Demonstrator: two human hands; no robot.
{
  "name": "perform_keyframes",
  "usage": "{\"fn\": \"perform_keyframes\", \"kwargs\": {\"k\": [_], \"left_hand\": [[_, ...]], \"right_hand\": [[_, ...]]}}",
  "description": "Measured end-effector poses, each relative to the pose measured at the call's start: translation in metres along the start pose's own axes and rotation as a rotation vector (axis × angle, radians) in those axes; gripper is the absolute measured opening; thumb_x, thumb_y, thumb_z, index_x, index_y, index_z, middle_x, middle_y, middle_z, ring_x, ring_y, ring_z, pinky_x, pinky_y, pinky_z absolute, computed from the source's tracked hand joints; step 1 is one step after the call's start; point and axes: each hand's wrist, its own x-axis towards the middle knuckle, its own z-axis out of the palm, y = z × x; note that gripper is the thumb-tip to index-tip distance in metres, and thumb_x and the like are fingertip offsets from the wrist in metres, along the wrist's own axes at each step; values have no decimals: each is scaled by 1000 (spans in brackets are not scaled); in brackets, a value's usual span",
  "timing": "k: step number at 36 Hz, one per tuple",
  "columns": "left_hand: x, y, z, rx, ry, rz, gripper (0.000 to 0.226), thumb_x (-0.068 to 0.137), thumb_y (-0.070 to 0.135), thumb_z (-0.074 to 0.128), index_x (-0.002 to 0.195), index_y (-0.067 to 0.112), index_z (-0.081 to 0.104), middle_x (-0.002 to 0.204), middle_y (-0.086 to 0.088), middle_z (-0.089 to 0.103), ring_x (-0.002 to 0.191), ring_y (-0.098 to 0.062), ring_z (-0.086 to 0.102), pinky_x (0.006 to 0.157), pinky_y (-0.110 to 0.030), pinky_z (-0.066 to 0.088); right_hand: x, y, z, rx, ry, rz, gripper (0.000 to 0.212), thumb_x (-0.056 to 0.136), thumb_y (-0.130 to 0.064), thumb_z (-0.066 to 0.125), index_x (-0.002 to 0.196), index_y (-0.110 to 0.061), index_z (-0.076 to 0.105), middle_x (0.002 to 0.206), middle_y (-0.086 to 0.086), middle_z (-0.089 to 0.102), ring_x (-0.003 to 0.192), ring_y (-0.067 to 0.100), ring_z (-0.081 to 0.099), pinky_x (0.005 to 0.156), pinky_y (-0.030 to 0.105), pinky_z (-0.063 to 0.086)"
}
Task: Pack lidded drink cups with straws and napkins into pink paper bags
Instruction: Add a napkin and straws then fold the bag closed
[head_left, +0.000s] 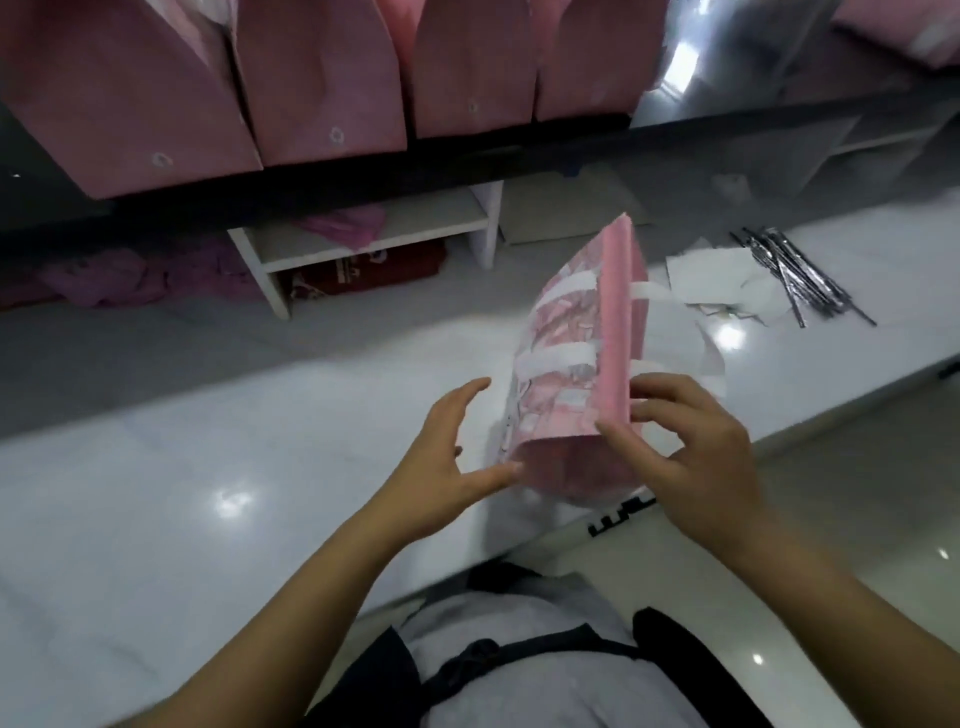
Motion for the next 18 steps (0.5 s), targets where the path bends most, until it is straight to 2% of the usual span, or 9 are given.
{"fn": "perform_keyframes", "kwargs": {"k": [2, 4, 8, 13, 15, 18], "left_hand": [[0, -4, 11, -36, 32, 4, 83, 81, 45, 78, 146, 50, 27, 154, 23, 24, 136, -1, 35, 107, -30, 42], [2, -3, 18, -78, 97, -10, 70, 84, 36, 77, 141, 46, 37, 150, 20, 34, 132, -2, 42, 105, -32, 47], [6, 1, 24, -125, 204, 3, 38, 88, 22, 73, 122, 31, 58, 128, 14, 58, 114, 1, 58, 95, -35, 55], [6, 5, 27, -79, 344, 37, 20, 90, 19, 72, 109, 22, 67, 112, 13, 67, 101, -2, 66, 80, -30, 59], [8, 6, 28, -39, 389, 75, 18, 89, 17, 73, 106, 22, 69, 111, 12, 68, 99, -3, 66, 78, -26, 59], [14, 4, 28, 54, 433, 147, 12, 88, 13, 73, 97, 20, 72, 112, 8, 68, 98, -1, 65, 77, -20, 57]], "right_hand": [[1, -4, 4, 101, -26, 41, 22, 82, -30, 74, 95, -12, 77, 110, -5, 66, 107, 1, 60, 94, 16, 47], [-1, -2, 4, 149, -6, 86, 28, 81, -37, 73, 94, -12, 75, 110, -3, 66, 109, 4, 60, 95, 17, 46], [-28, 13, 3, 100, 68, 87, 26, 80, -31, 79, 81, -11, 62, 90, 1, 59, 88, 15, 59, 78, 25, 49], [-64, 38, 19, -54, -44, 236, 31, 78, -33, 80, 72, -20, 54, 81, -8, 52, 71, 17, 59, 61, 42, 51], [-63, 46, 25, -140, -51, 239, 30, 79, -35, 78, 70, -22, 52, 78, -9, 52, 66, 19, 59, 56, 40, 51], [-50, 51, 33, -216, -53, 221, 25, 82, -33, 71, 68, -22, 53, 77, -8, 52, 58, 20, 57, 51, 30, 44]]}}
